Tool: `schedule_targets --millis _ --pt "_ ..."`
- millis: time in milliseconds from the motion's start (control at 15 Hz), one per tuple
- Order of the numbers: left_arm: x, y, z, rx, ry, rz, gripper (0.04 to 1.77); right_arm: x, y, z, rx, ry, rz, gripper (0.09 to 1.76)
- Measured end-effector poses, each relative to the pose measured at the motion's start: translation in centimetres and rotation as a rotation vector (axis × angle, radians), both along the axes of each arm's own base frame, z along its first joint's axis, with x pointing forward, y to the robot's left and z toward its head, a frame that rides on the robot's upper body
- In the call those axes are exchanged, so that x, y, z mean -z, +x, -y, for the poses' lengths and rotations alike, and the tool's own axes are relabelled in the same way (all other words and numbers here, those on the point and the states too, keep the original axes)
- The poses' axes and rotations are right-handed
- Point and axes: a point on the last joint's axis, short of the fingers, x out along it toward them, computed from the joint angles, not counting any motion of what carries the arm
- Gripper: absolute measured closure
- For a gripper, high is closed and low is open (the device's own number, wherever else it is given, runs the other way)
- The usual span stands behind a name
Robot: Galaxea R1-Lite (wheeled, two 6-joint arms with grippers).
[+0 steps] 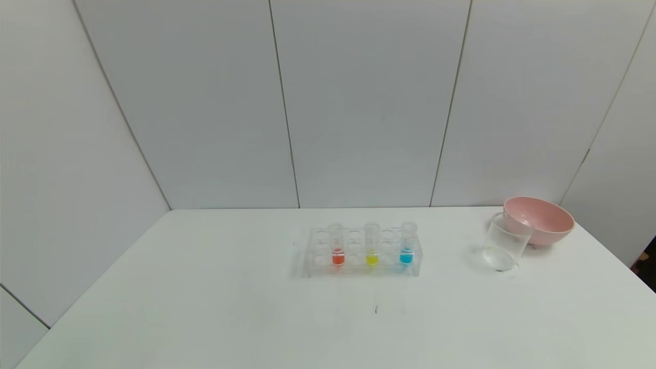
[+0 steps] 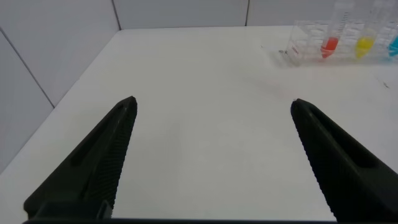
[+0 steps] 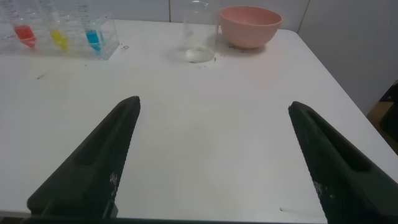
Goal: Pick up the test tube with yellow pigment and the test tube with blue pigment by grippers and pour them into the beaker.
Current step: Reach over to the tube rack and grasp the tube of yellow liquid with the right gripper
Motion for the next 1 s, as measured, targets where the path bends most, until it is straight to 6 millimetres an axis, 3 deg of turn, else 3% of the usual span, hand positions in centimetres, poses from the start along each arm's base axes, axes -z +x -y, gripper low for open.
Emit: schedule_targets --millis 1000 --pt "0.00 0.00 0.00 0.000 0.000 0.000 0.05 0.06 -0.02 0.00 0.007 0.000 -0.011 0.14"
